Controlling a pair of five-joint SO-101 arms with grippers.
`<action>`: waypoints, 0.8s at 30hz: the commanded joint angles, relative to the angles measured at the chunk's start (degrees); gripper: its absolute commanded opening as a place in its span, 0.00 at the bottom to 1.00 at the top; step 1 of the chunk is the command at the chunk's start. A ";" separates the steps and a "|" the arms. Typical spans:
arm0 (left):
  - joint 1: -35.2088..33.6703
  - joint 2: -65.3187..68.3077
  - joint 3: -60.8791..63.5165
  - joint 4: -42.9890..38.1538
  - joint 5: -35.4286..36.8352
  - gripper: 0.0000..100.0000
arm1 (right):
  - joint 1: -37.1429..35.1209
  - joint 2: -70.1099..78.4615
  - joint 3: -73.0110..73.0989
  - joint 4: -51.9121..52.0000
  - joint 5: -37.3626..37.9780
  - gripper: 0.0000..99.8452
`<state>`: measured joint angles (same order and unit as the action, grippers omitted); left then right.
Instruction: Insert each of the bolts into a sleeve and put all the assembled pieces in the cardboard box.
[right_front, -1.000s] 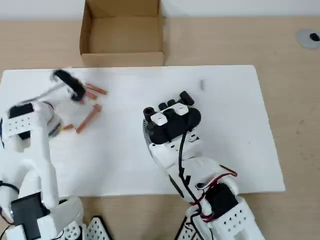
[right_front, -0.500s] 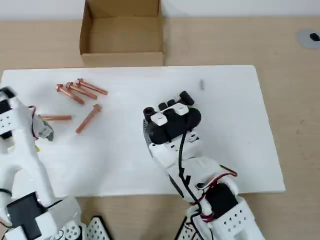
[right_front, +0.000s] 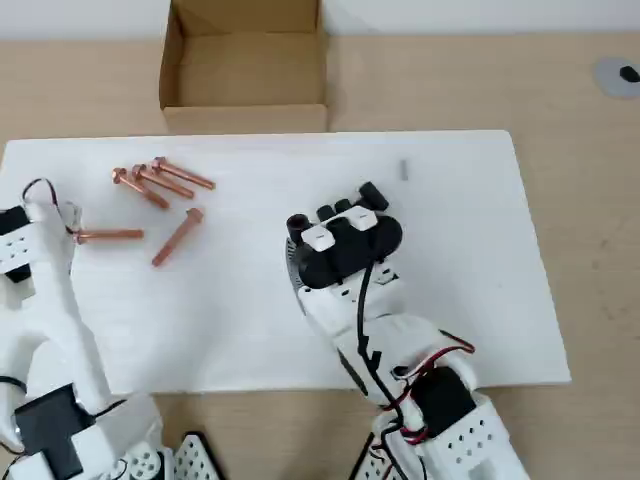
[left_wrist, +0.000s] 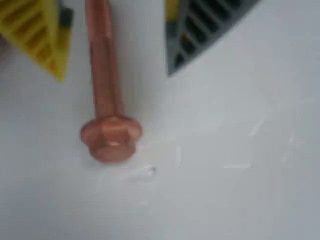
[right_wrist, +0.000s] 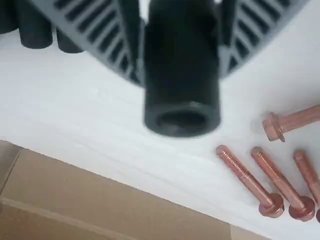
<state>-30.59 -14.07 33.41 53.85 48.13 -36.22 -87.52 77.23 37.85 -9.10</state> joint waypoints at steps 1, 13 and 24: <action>1.76 -0.31 1.49 -4.04 2.55 0.15 | 0.75 -0.13 -4.00 0.00 -0.44 0.01; 4.04 -0.40 2.55 -5.19 6.33 0.15 | 0.75 -0.13 -3.21 0.00 -0.44 0.01; 3.78 6.29 -6.95 5.54 2.11 0.15 | 0.75 -0.13 -2.51 0.00 -2.46 0.01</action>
<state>-27.08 -9.67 33.23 54.90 50.95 -36.22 -87.52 77.23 37.85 -10.86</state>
